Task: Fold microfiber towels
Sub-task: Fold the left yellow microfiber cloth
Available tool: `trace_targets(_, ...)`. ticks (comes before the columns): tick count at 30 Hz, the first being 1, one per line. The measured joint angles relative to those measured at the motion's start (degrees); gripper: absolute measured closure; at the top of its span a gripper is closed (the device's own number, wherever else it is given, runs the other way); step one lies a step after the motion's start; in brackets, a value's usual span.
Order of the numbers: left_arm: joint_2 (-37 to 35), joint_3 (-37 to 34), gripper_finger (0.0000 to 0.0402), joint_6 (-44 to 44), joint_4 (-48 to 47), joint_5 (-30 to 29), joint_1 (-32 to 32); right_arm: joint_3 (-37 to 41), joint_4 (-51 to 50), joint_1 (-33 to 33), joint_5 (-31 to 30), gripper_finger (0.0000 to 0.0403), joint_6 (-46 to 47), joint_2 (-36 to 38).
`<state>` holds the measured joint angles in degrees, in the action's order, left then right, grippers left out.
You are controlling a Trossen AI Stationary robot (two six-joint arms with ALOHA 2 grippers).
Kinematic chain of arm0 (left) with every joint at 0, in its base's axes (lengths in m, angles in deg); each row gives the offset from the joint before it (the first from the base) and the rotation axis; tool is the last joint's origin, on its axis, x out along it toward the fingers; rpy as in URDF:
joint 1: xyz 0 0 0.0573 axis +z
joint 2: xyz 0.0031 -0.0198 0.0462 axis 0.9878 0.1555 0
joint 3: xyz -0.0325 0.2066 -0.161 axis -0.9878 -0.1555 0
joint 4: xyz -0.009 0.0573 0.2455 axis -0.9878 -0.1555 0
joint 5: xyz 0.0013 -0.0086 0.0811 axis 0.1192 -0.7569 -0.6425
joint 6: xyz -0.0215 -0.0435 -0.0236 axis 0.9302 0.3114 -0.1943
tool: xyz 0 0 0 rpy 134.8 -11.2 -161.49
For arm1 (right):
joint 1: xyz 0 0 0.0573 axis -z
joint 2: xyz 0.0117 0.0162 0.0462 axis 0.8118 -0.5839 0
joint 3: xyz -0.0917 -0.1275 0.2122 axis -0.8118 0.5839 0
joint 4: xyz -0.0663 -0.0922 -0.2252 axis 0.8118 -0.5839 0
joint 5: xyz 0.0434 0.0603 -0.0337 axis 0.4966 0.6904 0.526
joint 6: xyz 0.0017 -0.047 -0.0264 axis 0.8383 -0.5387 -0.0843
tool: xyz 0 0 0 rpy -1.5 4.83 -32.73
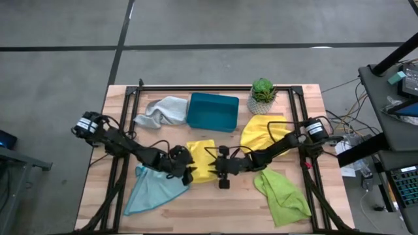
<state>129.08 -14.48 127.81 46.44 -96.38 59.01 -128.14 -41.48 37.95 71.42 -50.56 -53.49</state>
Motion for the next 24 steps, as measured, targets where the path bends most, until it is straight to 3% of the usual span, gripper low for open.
trace_targets(4, 0.86, -0.09, 0.0272, 0.06, 0.04, 5.43, -1.5, 0.05, 0.05, -0.3, 3.06, 0.036, 0.35, -1.58)
trace_targets(7, 1.38, 0.17, 0.0272, -0.64, 0.14, 6.17, -3.11, 0.64, -0.45, -0.19, 2.77, 0.0389, 0.61, -2.35)
trace_targets(16, 1.34, -0.22, 0.0272, -2.54, 0.11, 6.75, -4.01, 1.72, -1.88, 0.47, 3.5, 0.0394, 5.31, -1.85)
trace_targets(24, -4.28, 0.0, 0.0272, -8.44, -1.09, 10.74, -4.07, -0.5, -17.6, 0.47, 4.36, 0.0394, 3.78, 3.99)
